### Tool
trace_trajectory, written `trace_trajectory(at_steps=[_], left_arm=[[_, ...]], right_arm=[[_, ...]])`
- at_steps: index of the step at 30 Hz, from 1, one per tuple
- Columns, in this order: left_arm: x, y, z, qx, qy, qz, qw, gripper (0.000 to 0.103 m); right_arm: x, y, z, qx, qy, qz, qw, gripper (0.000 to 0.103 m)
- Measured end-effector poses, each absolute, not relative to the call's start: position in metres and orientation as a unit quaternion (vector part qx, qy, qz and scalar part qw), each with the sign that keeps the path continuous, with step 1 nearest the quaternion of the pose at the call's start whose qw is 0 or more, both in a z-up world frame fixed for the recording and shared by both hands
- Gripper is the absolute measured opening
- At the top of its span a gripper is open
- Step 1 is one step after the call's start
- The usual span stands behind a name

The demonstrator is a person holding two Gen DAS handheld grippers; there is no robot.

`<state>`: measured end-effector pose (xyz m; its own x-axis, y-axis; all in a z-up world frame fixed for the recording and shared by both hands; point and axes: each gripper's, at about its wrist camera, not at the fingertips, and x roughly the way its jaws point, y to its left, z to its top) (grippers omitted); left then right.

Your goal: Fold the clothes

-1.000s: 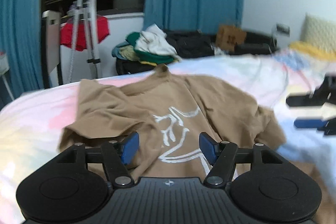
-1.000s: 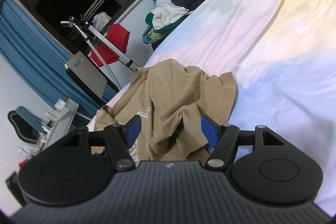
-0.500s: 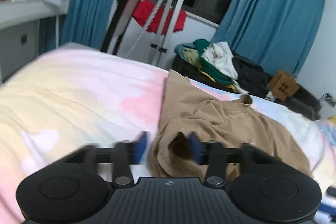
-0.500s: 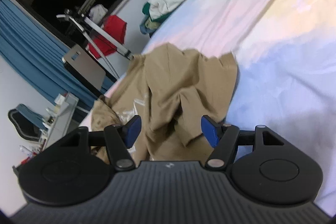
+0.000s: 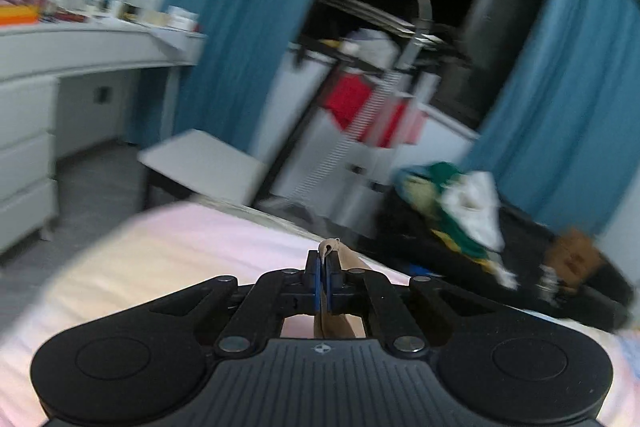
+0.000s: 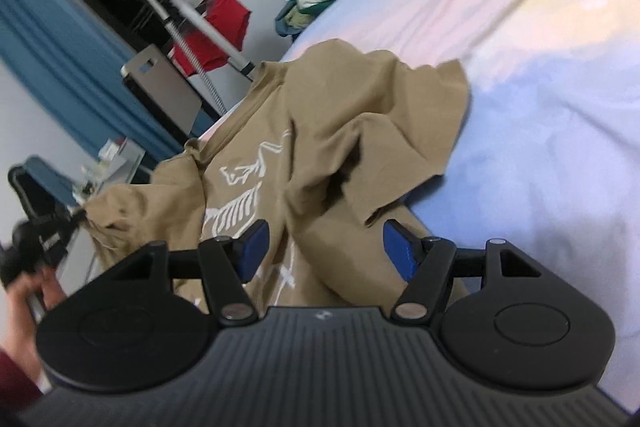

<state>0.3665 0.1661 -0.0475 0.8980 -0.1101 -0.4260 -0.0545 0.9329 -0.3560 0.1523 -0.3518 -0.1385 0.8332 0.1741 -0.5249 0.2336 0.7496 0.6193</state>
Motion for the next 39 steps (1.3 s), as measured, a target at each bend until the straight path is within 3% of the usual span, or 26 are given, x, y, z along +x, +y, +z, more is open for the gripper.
trace_trajectory(at_steps=[5, 8, 13, 15, 22, 28, 29, 30, 39], left_arm=[[0.394, 0.202, -0.083, -0.131, 0.269, 0.081, 0.951, 0.003], [0.385, 0.224, -0.111, -0.173, 0.284, 0.077, 0.94, 0.004], [0.348, 0.236, -0.118, -0.212, 0.274, 0.042, 0.937, 0.025], [0.328, 0.232, -0.11, -0.234, 0.264, 0.02, 0.936, 0.05], [0.286, 0.187, -0.111, -0.251, 0.293, -0.039, 0.922, 0.054], [0.297, 0.154, -0.121, -0.22, 0.322, -0.021, 0.921, 0.05], [0.301, 0.15, -0.123, -0.213, 0.326, -0.017, 0.921, 0.03], [0.305, 0.146, -0.124, -0.207, 0.33, -0.014, 0.921, 0.003], [0.266, 0.204, -0.085, -0.271, 0.285, 0.006, 0.919, 0.002]], right_arm=[[0.158, -0.346, -0.14, 0.335, 0.292, -0.025, 0.896, 0.067], [0.161, -0.344, -0.145, 0.33, 0.298, -0.03, 0.895, 0.066], [0.164, -0.34, -0.145, 0.328, 0.297, -0.028, 0.897, 0.066], [0.164, -0.338, -0.145, 0.329, 0.296, -0.027, 0.896, 0.066], [0.16, -0.34, -0.141, 0.339, 0.29, -0.022, 0.895, 0.067], [0.16, -0.342, -0.143, 0.349, 0.291, -0.015, 0.891, 0.067], [0.161, -0.342, -0.143, 0.35, 0.29, -0.014, 0.89, 0.067], [0.161, -0.341, -0.143, 0.351, 0.29, -0.013, 0.89, 0.067], [0.158, -0.341, -0.14, 0.352, 0.286, -0.008, 0.891, 0.067]])
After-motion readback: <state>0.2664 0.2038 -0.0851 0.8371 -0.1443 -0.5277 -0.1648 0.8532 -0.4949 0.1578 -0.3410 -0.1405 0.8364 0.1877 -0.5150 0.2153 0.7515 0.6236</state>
